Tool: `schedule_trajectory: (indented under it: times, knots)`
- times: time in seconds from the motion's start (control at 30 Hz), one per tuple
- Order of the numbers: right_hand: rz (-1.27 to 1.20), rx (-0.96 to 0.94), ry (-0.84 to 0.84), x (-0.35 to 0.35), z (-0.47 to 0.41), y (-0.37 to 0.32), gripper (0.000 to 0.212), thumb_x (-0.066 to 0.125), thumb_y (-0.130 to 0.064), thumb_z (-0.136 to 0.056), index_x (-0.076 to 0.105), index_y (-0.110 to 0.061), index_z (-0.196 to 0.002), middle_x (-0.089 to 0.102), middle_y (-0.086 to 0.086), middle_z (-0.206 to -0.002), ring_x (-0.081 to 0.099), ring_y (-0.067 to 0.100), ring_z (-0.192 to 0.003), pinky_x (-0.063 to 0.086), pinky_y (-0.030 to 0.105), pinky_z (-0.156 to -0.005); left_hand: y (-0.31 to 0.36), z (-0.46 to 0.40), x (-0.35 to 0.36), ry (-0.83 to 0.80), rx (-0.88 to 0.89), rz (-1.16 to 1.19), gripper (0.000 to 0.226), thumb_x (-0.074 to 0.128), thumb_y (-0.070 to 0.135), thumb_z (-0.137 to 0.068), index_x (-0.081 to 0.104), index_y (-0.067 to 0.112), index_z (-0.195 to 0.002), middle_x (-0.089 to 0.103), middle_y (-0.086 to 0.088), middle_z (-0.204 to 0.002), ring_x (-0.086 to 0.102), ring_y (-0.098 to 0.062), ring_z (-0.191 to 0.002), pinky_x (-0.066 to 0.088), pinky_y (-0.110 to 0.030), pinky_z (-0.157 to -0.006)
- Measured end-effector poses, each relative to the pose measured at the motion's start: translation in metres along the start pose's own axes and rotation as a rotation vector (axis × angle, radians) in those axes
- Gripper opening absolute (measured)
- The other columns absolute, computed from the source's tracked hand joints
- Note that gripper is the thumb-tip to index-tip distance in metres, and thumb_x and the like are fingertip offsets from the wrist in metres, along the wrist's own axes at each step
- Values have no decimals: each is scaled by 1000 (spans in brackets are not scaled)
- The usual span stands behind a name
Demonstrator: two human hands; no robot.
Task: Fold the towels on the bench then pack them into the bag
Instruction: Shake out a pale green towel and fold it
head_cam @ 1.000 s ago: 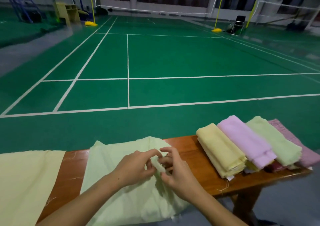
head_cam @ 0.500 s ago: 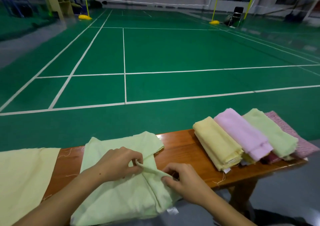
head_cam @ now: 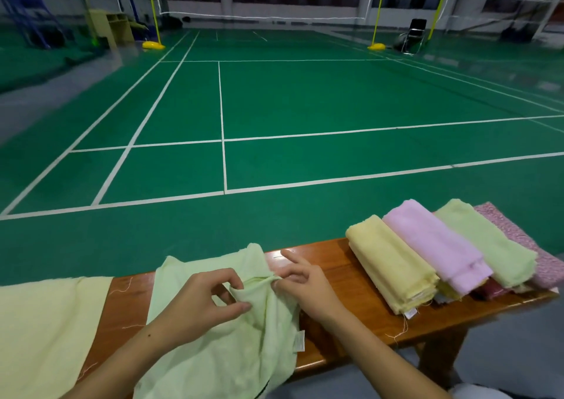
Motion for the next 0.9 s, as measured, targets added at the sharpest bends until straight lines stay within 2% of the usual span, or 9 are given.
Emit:
schedule_trajectory:
  times: [0.1, 0.23, 0.37, 0.47, 0.53, 0.6, 0.63, 0.77, 0.9]
  knots:
    - [-159, 4, -51, 14, -12, -6, 3, 80, -20, -75, 81, -20, -78, 49, -17, -155, 45, -9, -135, 39, 38, -116, 0, 0, -8, 20, 7, 118, 25, 93, 23, -78, 69, 25, -84, 69, 1, -85, 66, -13, -73, 43, -22, -56]
    - [-374, 80, -116, 28, -23, 1, 21, 75, -16, -69, 81, -5, -87, 60, -19, -145, 58, 9, -133, 51, 45, -107, -3, 1, -18, 36, 4, 204, 25, 93, 19, -76, 69, 21, -81, 69, -5, -90, 63, -9, -70, 42, -22, -54]
    - [-443, 25, -78, 28, -25, -4, 23, 77, -3, -78, 79, 7, -98, 73, 3, -130, 66, 30, -124, 51, 54, -108, -2, 2, -25, 33, 24, 188, 24, 93, 23, -77, 70, 23, -82, 70, -1, -88, 65, -10, -72, 45, -23, -55]
    - [-317, -74, -39, 15, -24, -13, 14, 75, 6, -85, 80, 7, -99, 77, 7, -118, 71, 24, -116, 55, 43, -103, -5, 2, -30, 64, 29, -7, 27, 86, 48, -77, 69, 30, -85, 72, 8, -81, 69, -11, -73, 49, -27, -59]
    - [-232, -140, -56, 5, -24, -20, 11, 76, 7, -85, 81, 5, -95, 77, 4, -119, 71, 19, -115, 57, 34, -97, -7, 5, -35, 137, 84, -310, 29, 72, 63, -80, 65, 36, -85, 70, 18, -81, 68, -3, -72, 51, -28, -59]
    - [-125, -205, -99, -1, -23, -25, 13, 79, 5, -85, 83, -2, -96, 75, 1, -124, 69, 15, -118, 57, 29, -94, -4, 7, -38, 239, 195, -653, 32, 56, 71, -87, 63, 39, -85, 66, 25, -83, 63, 3, -66, 49, -28, -52]
    - [-40, -244, -111, -3, -22, -27, 14, 80, 1, -86, 84, -7, -97, 73, -1, -127, 67, 11, -121, 57, 28, -96, -1, 7, -39, 271, 231, -738, 34, 51, 72, -90, 63, 40, -84, 65, 26, -84, 61, 3, -63, 47, -27, -48]
    - [570, -517, -22, -8, -17, -37, 14, 79, -31, -89, 85, -30, -102, 69, -14, -128, 62, 5, -113, 55, 35, -96, 8, 5, -39, 315, 316, -844, 38, 52, 68, -89, 67, 36, -74, 65, 24, -76, 60, -3, -57, 36, -21, -43]
    - [799, -669, 31, -10, -2, -59, 15, 72, -30, -95, 81, -23, -104, 77, -4, -107, 66, 18, -90, 58, 38, -81, 26, 5, -43, 374, 323, -777, 38, 57, 69, -83, 63, 34, -70, 57, 21, -62, 56, -3, -53, 29, -18, -43]
Point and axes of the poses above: each hand's wrist, its own z-axis away from the middle knuckle, its own x-axis out of the palm, y = z × x, the point moved 6 cm from there along -z, towards the middle knuckle
